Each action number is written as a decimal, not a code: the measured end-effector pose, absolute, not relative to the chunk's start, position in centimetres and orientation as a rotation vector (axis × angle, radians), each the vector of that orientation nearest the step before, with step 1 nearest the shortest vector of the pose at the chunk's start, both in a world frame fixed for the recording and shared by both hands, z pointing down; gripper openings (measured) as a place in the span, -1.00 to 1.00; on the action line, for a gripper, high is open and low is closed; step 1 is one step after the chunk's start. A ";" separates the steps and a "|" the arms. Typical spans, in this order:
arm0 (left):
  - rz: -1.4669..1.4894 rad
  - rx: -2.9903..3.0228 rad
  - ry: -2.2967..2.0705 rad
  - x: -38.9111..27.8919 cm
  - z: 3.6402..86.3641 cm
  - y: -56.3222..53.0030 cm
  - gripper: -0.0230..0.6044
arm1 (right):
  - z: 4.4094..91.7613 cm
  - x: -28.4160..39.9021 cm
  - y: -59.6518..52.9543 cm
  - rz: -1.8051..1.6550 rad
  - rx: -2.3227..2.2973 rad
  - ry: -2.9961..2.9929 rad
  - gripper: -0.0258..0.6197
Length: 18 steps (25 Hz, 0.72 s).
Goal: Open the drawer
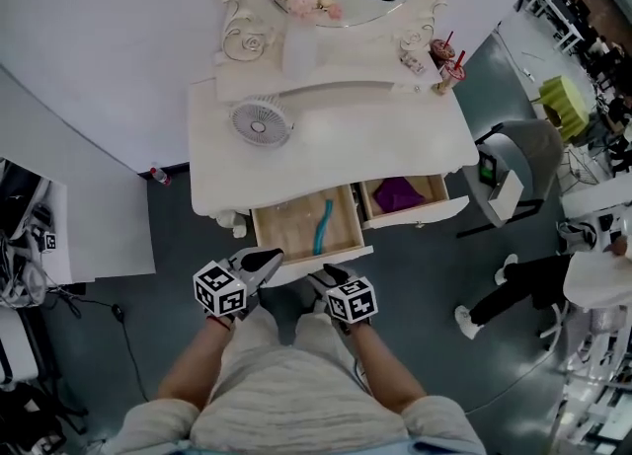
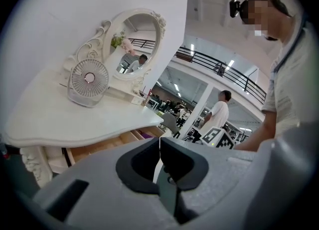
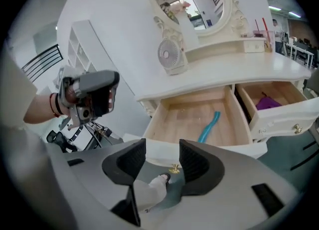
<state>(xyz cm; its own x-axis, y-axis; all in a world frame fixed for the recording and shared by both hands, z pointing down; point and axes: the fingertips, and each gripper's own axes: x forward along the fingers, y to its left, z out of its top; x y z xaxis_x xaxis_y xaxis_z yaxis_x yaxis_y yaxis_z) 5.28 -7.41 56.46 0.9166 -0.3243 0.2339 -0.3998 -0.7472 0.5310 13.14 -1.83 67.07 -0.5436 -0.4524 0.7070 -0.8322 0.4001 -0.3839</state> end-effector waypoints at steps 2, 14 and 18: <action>0.161 2.493 -0.516 5.0 55.6 -7.4 -0.88 | 64.4 13.4 -2.9 0.984 1.142 -2.220 -0.37; 0.018 2.625 -0.510 6.2 47.8 -8.0 -0.88 | 51.2 14.8 -7.0 0.745 1.297 -2.488 -0.39; -0.038 2.659 -0.471 7.0 45.1 -7.6 -0.88 | 47.5 15.3 -7.0 0.650 1.361 -2.557 -0.58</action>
